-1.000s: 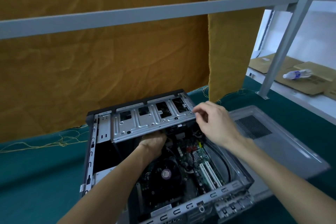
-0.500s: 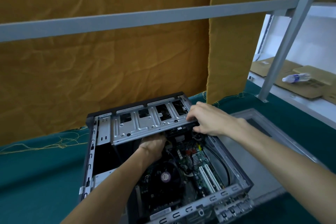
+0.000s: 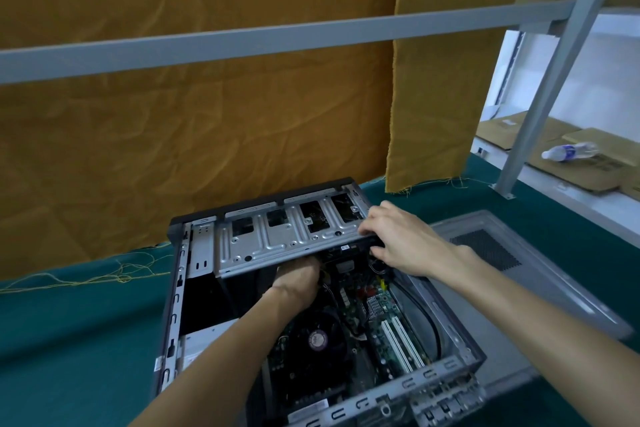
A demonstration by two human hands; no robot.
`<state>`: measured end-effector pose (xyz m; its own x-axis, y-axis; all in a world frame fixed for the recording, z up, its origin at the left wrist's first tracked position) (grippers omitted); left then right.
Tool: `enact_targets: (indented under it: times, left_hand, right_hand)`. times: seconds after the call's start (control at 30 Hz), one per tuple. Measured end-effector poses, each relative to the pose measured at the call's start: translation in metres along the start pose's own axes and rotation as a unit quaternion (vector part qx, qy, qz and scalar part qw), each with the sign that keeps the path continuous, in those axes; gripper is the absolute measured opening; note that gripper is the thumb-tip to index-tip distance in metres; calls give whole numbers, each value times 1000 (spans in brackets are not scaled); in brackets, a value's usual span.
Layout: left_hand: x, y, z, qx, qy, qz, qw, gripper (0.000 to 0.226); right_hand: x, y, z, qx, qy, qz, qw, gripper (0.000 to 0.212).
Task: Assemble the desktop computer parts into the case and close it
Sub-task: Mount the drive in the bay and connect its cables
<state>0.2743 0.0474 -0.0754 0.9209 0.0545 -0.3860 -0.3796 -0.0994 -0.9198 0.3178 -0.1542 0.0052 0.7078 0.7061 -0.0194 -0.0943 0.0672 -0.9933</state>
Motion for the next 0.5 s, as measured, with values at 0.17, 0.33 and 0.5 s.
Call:
enact_targets:
  times: [0.17,0.33,0.5]
  left_hand:
    - [2,2,-4,-25,18,0,1000,66]
    - [9,8,-5,22,4,-12,1000,62]
    - [2,-2,-6,13,76,-39,996,50]
  right_hand:
    - [-1,4,-1,-4,-1,-14,1000,44]
    - [-3,4,1,-10,-7,-10,1000,46]
    - [-5,-1,3,-3,5,-6,1000,46]
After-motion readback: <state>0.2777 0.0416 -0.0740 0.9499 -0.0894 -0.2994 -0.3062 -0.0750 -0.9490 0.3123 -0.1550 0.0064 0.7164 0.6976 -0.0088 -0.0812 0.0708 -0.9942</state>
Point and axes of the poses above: each hand's wrist, its own x-axis towards the middle knuckle, its own y-axis out of the palm, z = x × y, the point moved 1 cm from there along x, towards the middle knuckle, and after that the axes turned 11 degrees about z, right-handed, at the moved point
